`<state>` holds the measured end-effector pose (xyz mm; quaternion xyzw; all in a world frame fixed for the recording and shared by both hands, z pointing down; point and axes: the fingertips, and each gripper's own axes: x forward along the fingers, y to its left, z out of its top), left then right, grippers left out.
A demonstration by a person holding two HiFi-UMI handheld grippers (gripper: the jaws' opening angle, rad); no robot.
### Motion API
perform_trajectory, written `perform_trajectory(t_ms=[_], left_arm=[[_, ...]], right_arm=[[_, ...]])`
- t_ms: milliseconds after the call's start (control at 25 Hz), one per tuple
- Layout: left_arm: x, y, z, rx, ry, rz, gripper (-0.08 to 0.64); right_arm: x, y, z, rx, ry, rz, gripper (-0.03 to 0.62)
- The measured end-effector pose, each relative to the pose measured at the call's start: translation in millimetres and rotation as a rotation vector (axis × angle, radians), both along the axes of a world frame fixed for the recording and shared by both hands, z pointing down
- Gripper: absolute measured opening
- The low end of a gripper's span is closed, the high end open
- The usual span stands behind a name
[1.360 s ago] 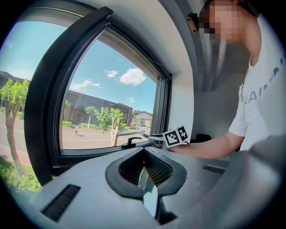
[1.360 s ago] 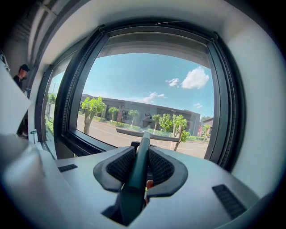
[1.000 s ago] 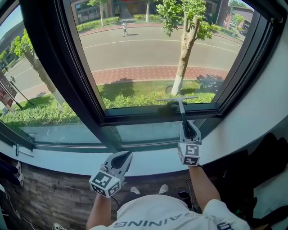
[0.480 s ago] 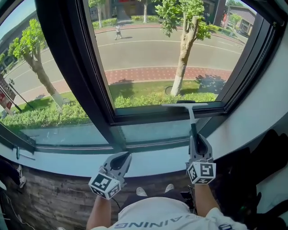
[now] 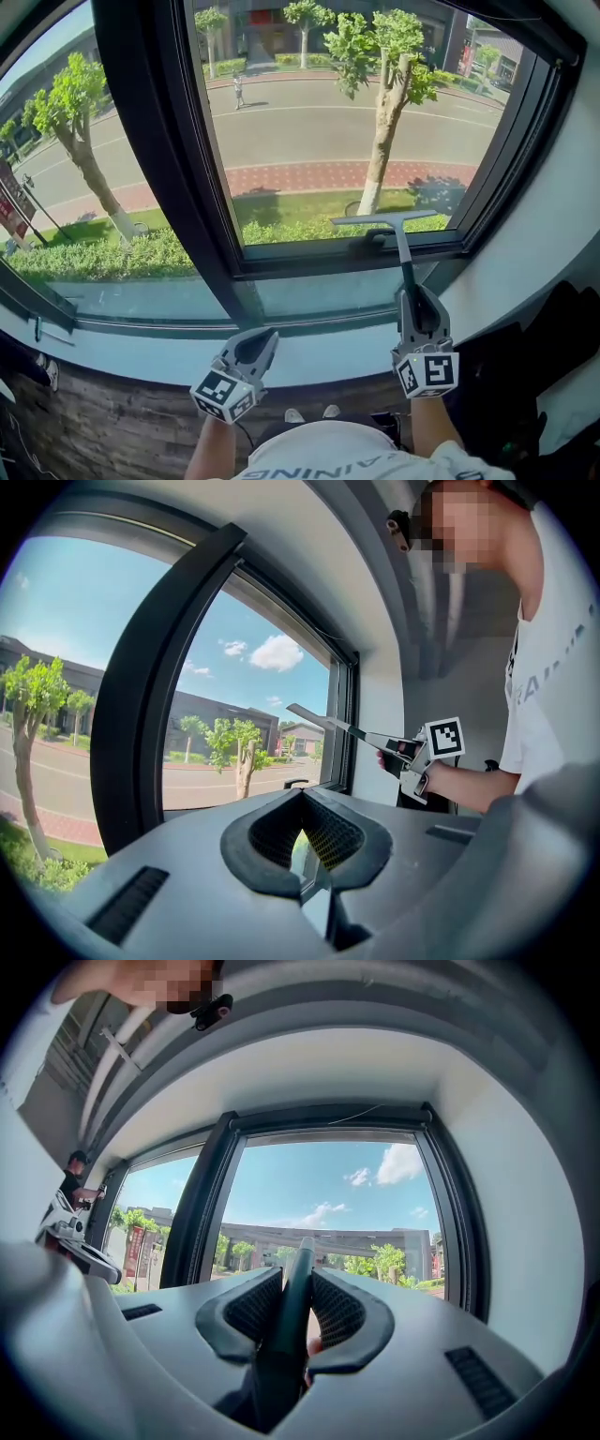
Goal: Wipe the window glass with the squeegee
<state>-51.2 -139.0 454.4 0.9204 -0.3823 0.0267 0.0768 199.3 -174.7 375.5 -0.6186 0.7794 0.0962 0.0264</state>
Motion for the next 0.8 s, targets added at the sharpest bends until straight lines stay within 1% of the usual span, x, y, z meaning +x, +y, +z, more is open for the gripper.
perform_trajectory(t_ms=[120, 240, 320, 440, 520, 640, 680, 800], left_arm=[[9.5, -3.0, -3.2, 0.008, -0.005, -0.021, 0.014], [27.9, -6.1, -5.7, 0.026, -0.017, -0.036, 0.014], [42.5, -0.8, -3.4, 0.033, -0.043, -0.025, 0.014], [49.4, 5.6, -2.3, 0.032, -0.061, -0.004, 0.014], [41.8, 4.6, -8.7, 0.049, -0.053, -0.01, 0.014], [16.0, 0.3, -25.6, 0.106, -0.025, -0.041, 0.014], [6.4, 0.1, -28.6, 0.115, -0.02, -0.044, 0.014], [-24.7, 1.9, -25.4, 0.104, -0.04, -0.025, 0.014]], right_arm=[[9.2, -2.9, -10.8, 0.024, -0.009, -0.019, 0.098], [17.1, -10.5, -19.8, 0.063, 0.064, -0.028, 0.098], [19.4, -14.5, -20.9, 0.073, 0.098, -0.037, 0.098], [17.7, -19.7, -23.9, 0.068, 0.084, -0.04, 0.098], [13.5, -22.6, -30.0, 0.075, 0.071, -0.039, 0.098], [-0.7, -27.6, -43.6, 0.1, 0.075, -0.029, 0.098], [-7.3, -29.1, -47.5, 0.106, 0.08, -0.022, 0.098], [-29.5, -34.4, -64.4, 0.125, 0.067, 0.016, 0.098]])
